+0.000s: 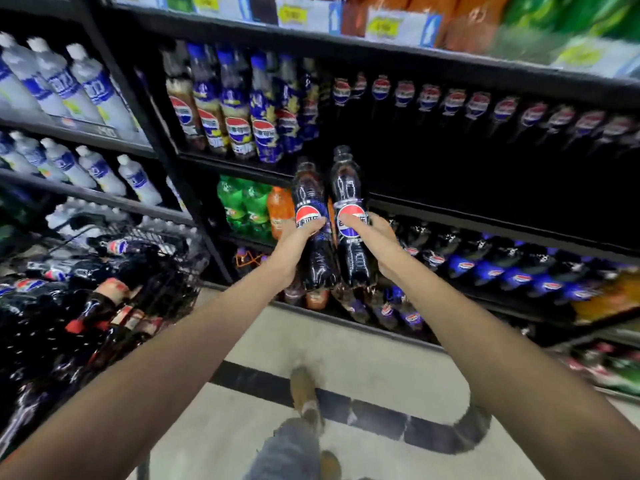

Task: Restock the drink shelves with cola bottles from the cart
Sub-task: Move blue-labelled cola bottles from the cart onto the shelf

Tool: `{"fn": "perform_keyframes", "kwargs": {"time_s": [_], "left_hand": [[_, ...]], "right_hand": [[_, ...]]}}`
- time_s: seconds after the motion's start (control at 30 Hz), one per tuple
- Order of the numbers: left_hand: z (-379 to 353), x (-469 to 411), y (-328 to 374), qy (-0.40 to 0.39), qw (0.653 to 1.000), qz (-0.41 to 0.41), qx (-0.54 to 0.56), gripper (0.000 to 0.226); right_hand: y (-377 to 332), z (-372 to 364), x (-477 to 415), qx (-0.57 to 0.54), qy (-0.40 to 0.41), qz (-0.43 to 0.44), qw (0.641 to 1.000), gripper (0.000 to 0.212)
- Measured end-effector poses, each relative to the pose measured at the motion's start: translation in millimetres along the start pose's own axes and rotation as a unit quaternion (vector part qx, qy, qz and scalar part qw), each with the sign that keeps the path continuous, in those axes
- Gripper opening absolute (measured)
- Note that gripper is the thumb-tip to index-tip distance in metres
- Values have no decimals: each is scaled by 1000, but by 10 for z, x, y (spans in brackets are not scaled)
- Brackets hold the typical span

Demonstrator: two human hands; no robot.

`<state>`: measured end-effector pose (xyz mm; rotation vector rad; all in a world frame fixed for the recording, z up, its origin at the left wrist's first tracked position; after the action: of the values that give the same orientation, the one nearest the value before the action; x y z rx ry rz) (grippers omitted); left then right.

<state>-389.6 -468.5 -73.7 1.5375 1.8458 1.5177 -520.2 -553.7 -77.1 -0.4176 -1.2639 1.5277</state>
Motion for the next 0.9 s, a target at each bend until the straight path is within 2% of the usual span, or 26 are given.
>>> {"fn": "perform_keyframes", "kwargs": {"time_s": [0.1, 0.13, 0.2, 0.27, 0.3, 0.33, 0.47, 0.9], "left_hand": [[-318, -324, -57, -22, 999, 22, -13, 41], [-425, -444, -60, -32, 999, 27, -25, 43], [-615, -700, -13, -38, 997, 16, -70, 50], [-799, -933, 96, -43, 992, -16, -119, 60], [-896, -1045, 146, -50, 988, -31, -144, 65], [-984, -1146, 197, -59, 983, -46, -166, 70], [-1251, -1516, 393, -95, 973, -91, -189, 76], [-1280, -2404, 585, -108, 963, -132, -208, 75]], "right_hand": [[40, 350, -220, -14, 25, 6, 1000, 34], [40, 458, -312, -11, 31, 8, 999, 30], [35, 664, -499, 1, 45, 12, 999, 38], [9, 848, -659, 20, 65, 10, 998, 66], [-19, 938, -730, 32, 78, 13, 996, 73], [-51, 1029, -804, 40, 91, 18, 995, 73], [-195, 1259, -1109, 19, 110, 31, 993, 49], [-372, 1272, -1918, -43, 126, 52, 990, 46]]}}
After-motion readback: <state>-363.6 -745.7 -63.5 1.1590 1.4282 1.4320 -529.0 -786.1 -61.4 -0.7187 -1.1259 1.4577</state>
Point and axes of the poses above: each hand's wrist, its own x-axis away from the middle knuckle, its own z-axis out of the back of the hand, y = z × x, the point moved 9 cm from there along -x, towards the middle knuckle, and after that the axes turned 13 degrees about x, right-handed, at the moved point
